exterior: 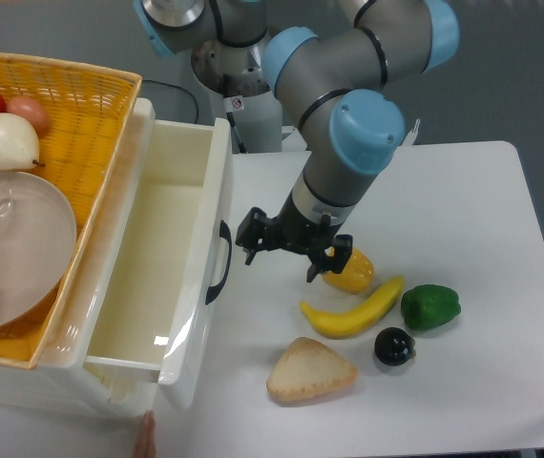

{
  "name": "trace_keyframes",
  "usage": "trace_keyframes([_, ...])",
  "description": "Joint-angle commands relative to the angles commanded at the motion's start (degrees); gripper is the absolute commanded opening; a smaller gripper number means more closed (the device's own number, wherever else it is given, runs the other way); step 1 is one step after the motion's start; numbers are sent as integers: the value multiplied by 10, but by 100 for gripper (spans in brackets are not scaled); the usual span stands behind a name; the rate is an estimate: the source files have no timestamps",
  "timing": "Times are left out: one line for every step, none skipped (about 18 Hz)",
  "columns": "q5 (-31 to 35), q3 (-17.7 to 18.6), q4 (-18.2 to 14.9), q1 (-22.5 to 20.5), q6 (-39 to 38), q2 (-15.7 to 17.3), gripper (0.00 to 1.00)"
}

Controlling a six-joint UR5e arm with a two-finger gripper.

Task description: Slide the top white drawer open

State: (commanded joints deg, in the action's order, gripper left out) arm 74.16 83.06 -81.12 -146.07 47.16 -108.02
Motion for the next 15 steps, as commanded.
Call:
trace_keyframes([26, 1, 1, 1, 39, 0, 100])
trace_keyframes([54, 1, -1, 0, 76, 0, 100])
trace_keyframes([77, 1, 0, 0, 114, 0, 100])
trace_keyframes([89, 1, 0, -1, 147, 0, 100])
trace_keyframes([91, 1, 0, -5, 175, 0, 100])
trace_keyframes([91, 1, 0, -11, 199, -1, 100])
trace_keyframes([91, 1, 0, -17, 219, -2, 100])
trace_keyframes([91, 1, 4, -19, 241, -3, 100])
trace_keyframes([91, 2, 14, -20, 264, -4, 100])
trace_keyframes([92, 3, 20, -19, 285, -6, 100])
trace_keyframes([92, 2, 21, -19, 303, -8, 100])
trace_keyframes([92, 3, 21, -19, 312, -9, 100])
trace_keyframes([92, 4, 21, -19, 313, -9, 100])
trace_keyframes([92, 4, 21, -19, 313, -9, 100])
trace_keyframes([92, 4, 21, -19, 314, -9, 100])
